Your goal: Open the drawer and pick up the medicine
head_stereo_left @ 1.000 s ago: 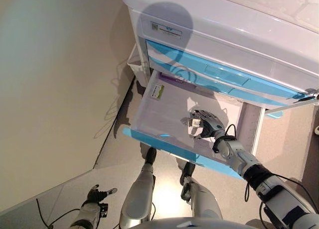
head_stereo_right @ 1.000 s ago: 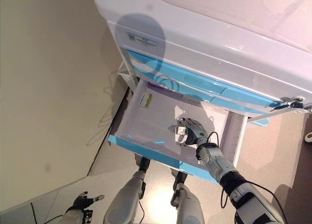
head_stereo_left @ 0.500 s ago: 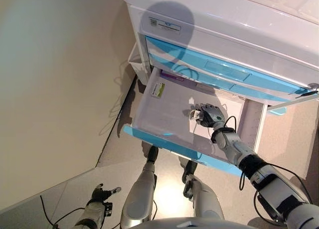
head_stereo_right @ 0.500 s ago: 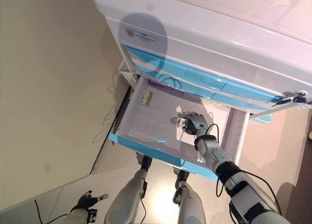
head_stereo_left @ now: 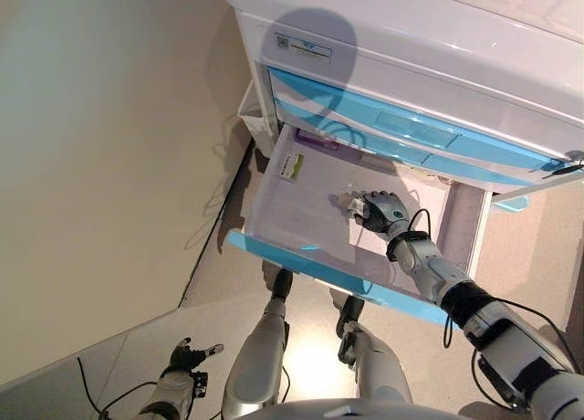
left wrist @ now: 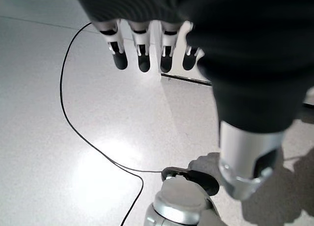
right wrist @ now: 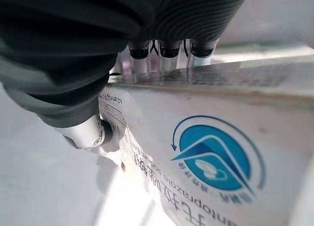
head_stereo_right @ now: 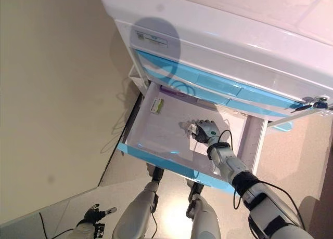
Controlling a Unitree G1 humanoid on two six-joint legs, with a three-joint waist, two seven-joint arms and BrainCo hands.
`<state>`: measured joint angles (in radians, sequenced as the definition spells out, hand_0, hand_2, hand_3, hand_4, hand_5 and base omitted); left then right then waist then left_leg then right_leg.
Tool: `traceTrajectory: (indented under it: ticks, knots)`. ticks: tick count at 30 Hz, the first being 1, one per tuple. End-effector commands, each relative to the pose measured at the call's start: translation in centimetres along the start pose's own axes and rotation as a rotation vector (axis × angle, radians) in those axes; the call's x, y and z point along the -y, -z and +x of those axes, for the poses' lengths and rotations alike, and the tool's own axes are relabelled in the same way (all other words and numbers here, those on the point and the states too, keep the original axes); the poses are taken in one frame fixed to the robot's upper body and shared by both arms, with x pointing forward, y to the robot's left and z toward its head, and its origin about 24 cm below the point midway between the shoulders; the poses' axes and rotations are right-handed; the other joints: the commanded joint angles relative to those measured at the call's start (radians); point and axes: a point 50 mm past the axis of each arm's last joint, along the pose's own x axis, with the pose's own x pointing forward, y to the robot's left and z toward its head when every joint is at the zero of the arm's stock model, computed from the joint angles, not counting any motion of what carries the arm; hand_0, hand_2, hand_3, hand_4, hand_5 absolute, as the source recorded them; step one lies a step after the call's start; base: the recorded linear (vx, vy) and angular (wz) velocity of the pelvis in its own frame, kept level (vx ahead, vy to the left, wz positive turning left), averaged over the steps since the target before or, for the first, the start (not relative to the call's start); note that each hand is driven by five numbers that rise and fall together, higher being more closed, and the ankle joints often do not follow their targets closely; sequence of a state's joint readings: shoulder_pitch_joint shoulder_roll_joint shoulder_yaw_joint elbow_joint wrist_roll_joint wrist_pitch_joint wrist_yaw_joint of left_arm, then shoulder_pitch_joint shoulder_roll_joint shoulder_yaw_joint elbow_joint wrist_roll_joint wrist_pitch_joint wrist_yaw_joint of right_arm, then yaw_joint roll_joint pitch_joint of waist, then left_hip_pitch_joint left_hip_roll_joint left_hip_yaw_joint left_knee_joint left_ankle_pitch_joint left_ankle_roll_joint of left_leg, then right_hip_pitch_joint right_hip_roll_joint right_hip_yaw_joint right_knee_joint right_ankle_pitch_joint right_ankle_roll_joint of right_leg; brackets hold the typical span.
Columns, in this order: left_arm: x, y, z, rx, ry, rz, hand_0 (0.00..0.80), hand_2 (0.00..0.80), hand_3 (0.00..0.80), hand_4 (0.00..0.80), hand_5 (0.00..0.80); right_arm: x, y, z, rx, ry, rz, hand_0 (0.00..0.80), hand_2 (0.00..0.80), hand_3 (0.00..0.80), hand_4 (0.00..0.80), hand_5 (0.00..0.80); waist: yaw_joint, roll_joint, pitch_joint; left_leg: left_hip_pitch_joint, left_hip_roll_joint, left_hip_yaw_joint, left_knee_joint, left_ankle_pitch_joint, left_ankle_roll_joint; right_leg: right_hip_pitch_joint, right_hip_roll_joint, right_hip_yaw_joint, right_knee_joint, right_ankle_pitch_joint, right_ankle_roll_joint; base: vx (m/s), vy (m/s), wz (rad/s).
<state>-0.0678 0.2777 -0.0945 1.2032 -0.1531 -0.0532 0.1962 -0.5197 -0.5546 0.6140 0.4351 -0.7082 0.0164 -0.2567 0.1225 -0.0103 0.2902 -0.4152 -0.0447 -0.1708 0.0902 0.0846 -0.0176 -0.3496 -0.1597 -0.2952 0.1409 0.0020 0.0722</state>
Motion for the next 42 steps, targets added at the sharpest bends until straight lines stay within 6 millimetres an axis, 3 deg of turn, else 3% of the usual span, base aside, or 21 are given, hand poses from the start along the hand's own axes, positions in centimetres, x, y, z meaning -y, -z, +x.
traceTrajectory:
  ticks: [1, 2, 3, 4, 7, 9, 12, 15, 16, 22, 24, 25, 26, 27, 32, 34, 35, 36, 38, 40, 42]
  knots:
    - [-1.7, 1.3, 0.1, -0.072, -0.053, -0.033, 0.000, 0.000, 0.000, 0.000, 0.000, 1.3, -3.3, 0.1, 0.170, -0.021, 0.094, 0.800, 0.800, 0.800, 0.800, 0.800, -0.016, -0.062, -0.032, -0.003, -0.036, 0.034, -0.021, -0.015, 0.004, -0.004, -0.012, 0.040, -0.004, 0.045, 0.059, -0.004, -0.024, -0.05]
    - [-2.3, 1.6, 0.1, -0.090, -0.065, -0.043, 0.000, 0.000, 0.000, 0.000, 0.000, 2.9, -4.7, -0.4, 0.245, -0.019, 0.254, 0.800, 0.800, 0.800, 0.800, 0.800, -0.019, -0.072, -0.036, 0.006, -0.031, 0.040, -0.021, -0.017, 0.001, 0.004, -0.007, 0.044, -0.007, 0.043, 0.058, 0.006, -0.010, -0.05]
    - [-2.3, 1.6, 0.1, -0.090, -0.065, -0.042, 0.000, 0.000, 0.000, 0.000, 0.000, 2.9, -4.6, -0.5, 0.245, -0.019, 0.254, 0.800, 0.800, 0.800, 0.800, 0.800, -0.019, -0.072, -0.037, 0.005, -0.031, 0.040, -0.021, -0.016, 0.001, 0.003, -0.007, 0.043, -0.008, 0.043, 0.058, 0.026, -0.030, -0.07]
    - [-2.9, 2.0, 0.1, -0.107, -0.068, -0.044, 0.000, 0.000, 0.000, 0.000, 0.000, 4.0, -5.3, -1.4, 0.299, -0.039, 0.390, 0.800, 0.800, 0.800, 0.800, 0.800, -0.023, -0.081, -0.044, 0.015, -0.029, 0.042, -0.023, -0.017, -0.001, 0.014, -0.004, 0.040, -0.009, 0.040, 0.057, 0.045, -0.039, -0.06]
    - [-3.7, 2.5, 0.0, -0.124, -0.065, -0.041, 0.000, 0.000, 0.000, 0.000, 0.000, 6.0, -6.0, -2.6, 0.411, -0.090, 0.525, 0.800, 0.800, 0.800, 0.800, 0.800, -0.022, -0.092, -0.057, 0.039, -0.022, 0.039, -0.029, -0.023, -0.008, 0.041, 0.002, 0.038, -0.013, 0.031, 0.054, 0.035, -0.031, 0.00]
    - [-4.1, 2.5, 0.0, -0.125, -0.063, -0.036, 0.000, 0.000, 0.000, 0.000, 0.000, 6.3, -6.0, -2.9, 0.427, -0.118, 0.555, 0.800, 0.800, 0.800, 0.800, 0.800, -0.022, -0.093, -0.066, 0.043, -0.021, 0.037, -0.034, -0.018, -0.009, 0.048, 0.002, 0.035, -0.021, 0.034, 0.054, 0.000, 0.000, 0.00]
    - [-5.6, 3.2, -0.1, -0.146, -0.070, -0.032, 0.000, 0.000, 0.000, 0.000, 0.000, 9.8, -6.0, -4.0, 0.550, -0.210, 0.665, 0.800, 0.800, 0.800, 0.800, 0.800, -0.015, -0.106, -0.092, 0.082, -0.011, 0.040, -0.045, -0.024, -0.017, 0.085, 0.010, 0.033, -0.036, 0.029, 0.052, 0.067, -0.035, -0.01]
    - [-6.0, 3.7, -0.2, -0.158, -0.064, -0.033, 0.000, 0.000, 0.000, 0.000, 0.000, 11.3, -6.0, -4.4, 0.597, -0.271, 0.688, 0.800, 0.800, 0.800, 0.800, 0.800, -0.014, -0.112, -0.110, 0.097, -0.006, 0.043, -0.054, -0.021, -0.021, 0.102, 0.012, 0.031, -0.051, 0.035, 0.052, 0.058, -0.014, 0.00]
    - [-6.4, 4.1, -0.4, -0.172, -0.064, -0.030, 0.000, 0.000, 0.000, 0.000, 0.000, 12.8, -5.9, -4.7, 0.628, -0.348, 0.747, 0.800, 0.800, 0.800, 0.800, 0.800, -0.015, -0.121, -0.129, 0.116, -0.001, 0.050, -0.060, -0.022, -0.024, 0.121, 0.016, 0.033, -0.065, 0.037, 0.053, 0.058, -0.014, -0.02]
    - [-6.3, 5.9, -0.9, -0.220, -0.033, -0.037, 0.000, 0.000, 0.000, 0.000, 0.000, 17.4, -5.7, -5.9, 0.691, -0.424, 0.799, 0.800, 0.800, 0.800, 0.800, 0.800, -0.031, -0.135, -0.195, 0.185, 0.010, 0.080, -0.089, -0.031, -0.030, 0.180, 0.034, 0.049, -0.110, 0.048, 0.058, 0.082, 0.003, -0.06]
    - [-6.1, 6.7, -1.2, -0.244, -0.027, -0.043, 0.000, 0.000, 0.000, 0.000, 0.000, 19.4, -5.1, -6.1, 0.692, -0.346, 0.776, 0.800, 0.800, 0.800, 0.800, 0.800, -0.040, -0.137, -0.217, 0.207, 0.012, 0.089, -0.098, -0.035, -0.031, 0.198, 0.037, 0.052, -0.122, 0.049, 0.060, 0.075, 0.012, -0.14]
    - [-6.1, 6.7, -1.2, -0.244, -0.026, -0.043, 0.000, 0.000, 0.000, 0.000, 0.000, 19.4, -5.1, -6.1, 0.692, -0.346, 0.776, 0.800, 0.800, 0.800, 0.800, 0.800, -0.039, -0.136, -0.216, 0.209, 0.012, 0.089, -0.099, -0.035, -0.031, 0.200, 0.037, 0.052, -0.122, 0.049, 0.060, 0.094, 0.014, -0.20]
    - [-5.9, 7.5, -1.5, -0.268, -0.020, -0.055, 0.000, 0.000, 0.000, 0.000, 0.000, 21.6, -4.4, -6.2, 0.685, -0.237, 0.748, 0.800, 0.800, 0.800, 0.800, 0.800, -0.049, -0.138, -0.241, 0.227, 0.015, 0.096, -0.107, -0.039, -0.031, 0.215, 0.040, 0.057, -0.132, 0.050, 0.063, 0.104, 0.014, -0.14]
    - [-5.8, 7.9, -1.6, -0.283, -0.020, -0.055, 0.000, 0.000, 0.000, 0.000, 0.000, 22.4, -3.9, -6.1, 0.672, -0.180, 0.745, 0.800, 0.800, 0.800, 0.800, 0.800, -0.052, -0.139, -0.253, 0.239, 0.018, 0.100, -0.113, -0.041, -0.032, 0.224, 0.041, 0.059, -0.137, 0.050, 0.065, 0.105, 0.014, -0.09]
    - [-5.6, 8.9, -2.0, -0.311, -0.020, -0.061, 0.000, 0.000, 0.000, 0.000, 0.000, 25.2, -1.8, -5.7, 0.602, 0.010, 0.721, 0.800, 0.800, 0.800, 0.800, 0.800, -0.054, -0.145, -0.281, 0.273, 0.023, 0.112, -0.129, -0.046, -0.033, 0.252, 0.044, 0.060, -0.153, 0.050, 0.066, 0.066, 0.005, -0.15]
    - [-5.6, 9.4, -2.2, -0.325, -0.021, -0.056, 0.000, 0.000, 0.000, 0.000, 0.000, 27.1, 0.1, -4.9, 0.502, 0.118, 0.683, 0.800, 0.800, 0.800, 0.800, 0.800, -0.056, -0.153, -0.298, 0.290, 0.026, 0.116, -0.141, -0.047, -0.035, 0.270, 0.047, 0.058, -0.163, 0.050, 0.066, 0.055, -0.001, -0.01]
    - [-5.6, 9.4, -2.2, -0.326, -0.020, -0.057, 0.000, 0.000, 0.000, 0.000, 0.000, 27.1, 0.1, -4.8, 0.503, 0.118, 0.682, 0.800, 0.800, 0.800, 0.800, 0.800, -0.057, -0.152, -0.297, 0.291, 0.026, 0.116, -0.141, -0.047, -0.035, 0.270, 0.047, 0.058, -0.163, 0.050, 0.066, 0.062, -0.012, 0.00]
    - [-5.7, 9.8, -2.4, -0.339, -0.027, -0.056, 0.000, 0.000, 0.000, 0.000, 0.000, 28.6, 1.4, -4.4, 0.440, 0.212, 0.666, 0.800, 0.800, 0.800, 0.800, 0.800, -0.053, -0.160, -0.303, 0.297, 0.029, 0.118, -0.146, -0.047, -0.036, 0.278, 0.048, 0.055, -0.168, 0.050, 0.066, 0.041, -0.011, -0.01]
    - [-5.5, 9.9, -2.5, -0.343, -0.021, -0.059, 0.000, 0.000, 0.000, 0.000, 0.000, 28.9, 2.1, -3.9, 0.406, 0.252, 0.671, 0.800, 0.800, 0.800, 0.800, 0.800, -0.053, -0.158, -0.305, 0.302, 0.029, 0.118, -0.147, -0.047, -0.036, 0.281, 0.048, 0.055, -0.168, 0.050, 0.066, 0.020, -0.005, 0.00]
    - [-5.5, 10.3, -2.6, -0.361, -0.027, -0.042, 0.000, 0.000, 0.000, 0.000, 0.000, 30.7, 4.3, -2.4, 0.263, 0.393, 0.618, 0.800, 0.800, 0.800, 0.800, 0.800, -0.046, -0.163, -0.305, 0.308, 0.027, 0.113, -0.150, -0.047, -0.034, 0.288, 0.049, 0.053, -0.164, 0.046, 0.063, 0.000, 0.000, 0.00]
    - [-5.7, 10.4, -2.7, -0.369, -0.028, -0.039, 0.000, 0.000, 0.000, 0.000, 0.000, 31.7, 4.6, -1.9, 0.215, 0.431, 0.566, 0.800, 0.800, 0.800, 0.800, 0.800, -0.042, -0.167, -0.305, 0.310, 0.027, 0.111, -0.151, -0.047, -0.033, 0.290, 0.049, 0.052, -0.163, 0.045, 0.062, 0.016, -0.002, -0.01]
